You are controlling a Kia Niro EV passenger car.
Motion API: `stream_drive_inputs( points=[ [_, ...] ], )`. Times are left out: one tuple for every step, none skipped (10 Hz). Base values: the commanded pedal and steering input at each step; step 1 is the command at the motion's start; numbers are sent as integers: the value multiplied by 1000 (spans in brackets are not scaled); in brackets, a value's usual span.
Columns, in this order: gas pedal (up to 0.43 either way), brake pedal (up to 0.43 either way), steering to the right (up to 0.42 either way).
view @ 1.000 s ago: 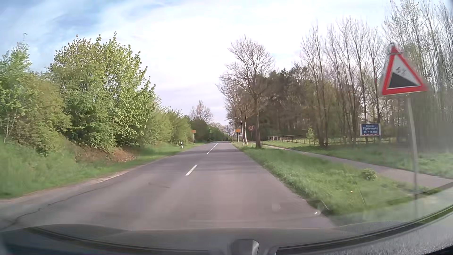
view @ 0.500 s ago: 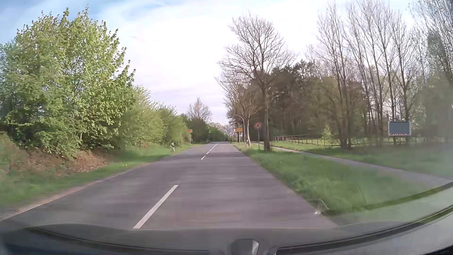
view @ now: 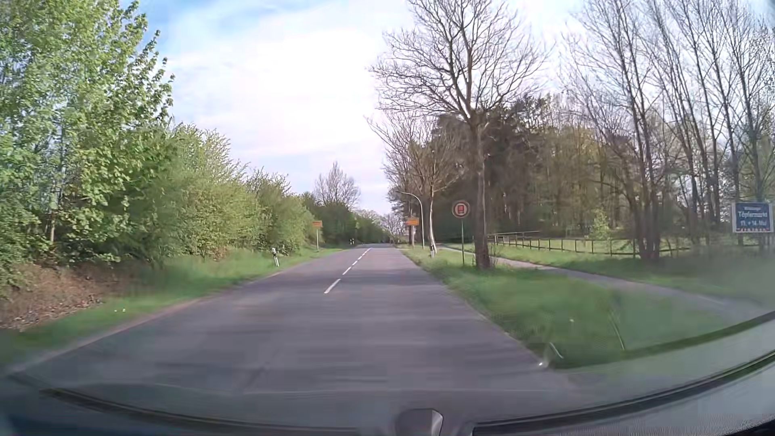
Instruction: Follow the waypoints while adhering to traffic rules and regulations
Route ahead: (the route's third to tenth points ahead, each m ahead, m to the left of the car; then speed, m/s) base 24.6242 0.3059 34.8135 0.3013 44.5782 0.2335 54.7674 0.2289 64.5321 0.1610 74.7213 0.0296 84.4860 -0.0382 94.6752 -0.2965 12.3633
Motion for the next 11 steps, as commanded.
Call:
stream_drive_inputs(
  points=[
    [79,0,-5],
    [79,0,-5],
    [79,0,-5],
    [79,0,-5],
    [79,0,-4],
    [79,0,-4],
    [79,0,-5],
    [79,0,-4],
    [79,0,-5],
    [79,0,-5],
    [79,0,-4]
  ],
)
